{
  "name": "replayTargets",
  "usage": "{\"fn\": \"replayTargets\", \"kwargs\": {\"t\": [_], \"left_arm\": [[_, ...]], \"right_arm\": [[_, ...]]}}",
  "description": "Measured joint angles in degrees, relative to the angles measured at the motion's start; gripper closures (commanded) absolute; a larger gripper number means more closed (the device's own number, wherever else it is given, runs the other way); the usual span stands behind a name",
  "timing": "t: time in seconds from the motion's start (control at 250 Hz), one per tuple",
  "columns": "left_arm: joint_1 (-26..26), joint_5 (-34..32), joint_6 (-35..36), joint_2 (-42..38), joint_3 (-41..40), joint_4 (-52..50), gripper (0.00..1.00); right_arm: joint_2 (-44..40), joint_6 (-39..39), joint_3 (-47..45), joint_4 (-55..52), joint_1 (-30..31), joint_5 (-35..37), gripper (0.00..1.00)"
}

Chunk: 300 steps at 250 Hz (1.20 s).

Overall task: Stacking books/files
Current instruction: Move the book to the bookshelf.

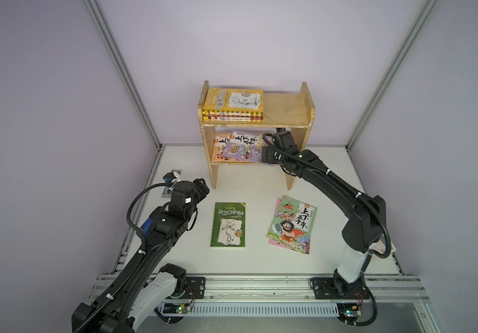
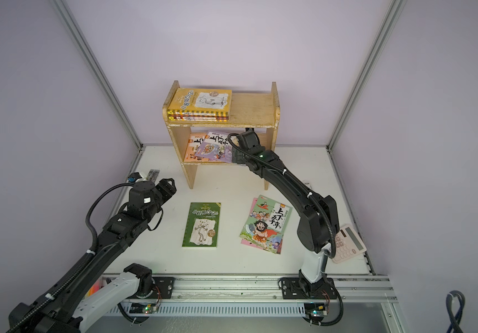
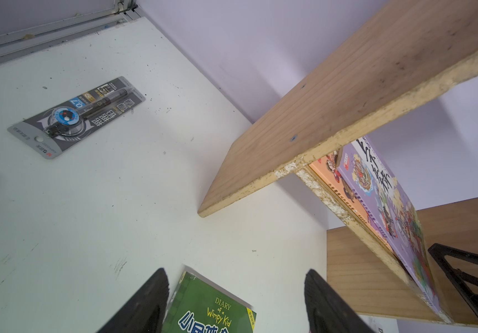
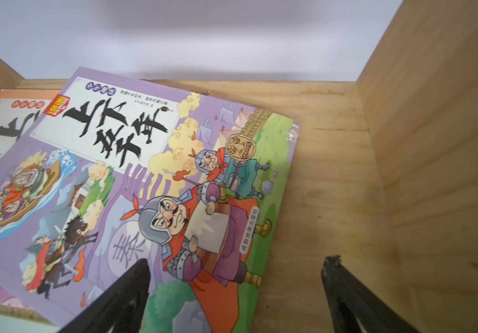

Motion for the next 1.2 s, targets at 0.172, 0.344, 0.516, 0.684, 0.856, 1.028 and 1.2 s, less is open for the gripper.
{"fn": "replayTargets", "kwargs": {"t": [0.172, 0.344, 0.516, 0.684, 0.856, 1.028, 1.2], "left_arm": [[0.0, 0.0, 0.2, -0.2, -0.1, 0.0, 0.23], [0.0, 0.0, 0.3, -1.0, -0.3, -0.1, 0.23], [0.1, -0.2, 0.4, -1.4, -0.4, -0.2, 0.23], [0.1, -0.5, 0.4, -1.5, -0.4, -0.4, 0.23], [0.1, -0.7, 0.4, -1.8, -0.4, -1.0, 0.23], [0.2, -1.1, 0.4, -1.8, -0.4, -1.3, 0.23], [0.2, -1.1, 0.4, -1.8, -0.4, -1.5, 0.23]], "right_arm": [[1.0, 2.1, -0.4, 0.4, -0.3, -3.0, 0.06], [1.9, 1.5, -0.5, 2.3, -0.4, -4.2, 0.07], [2.7, -1.2, -1.0, 5.0, -0.8, -4.9, 0.07], [2.7, -5.5, -3.1, 9.4, -1.0, -7.5, 0.07], [2.6, -9.6, -4.8, 12.6, -1.1, -10.7, 0.07], [2.1, -12.4, -5.6, 13.4, -1.1, -13.6, 0.07], [2.4, -13.9, -4.6, 12.7, -1.1, -14.7, 0.06]]}}
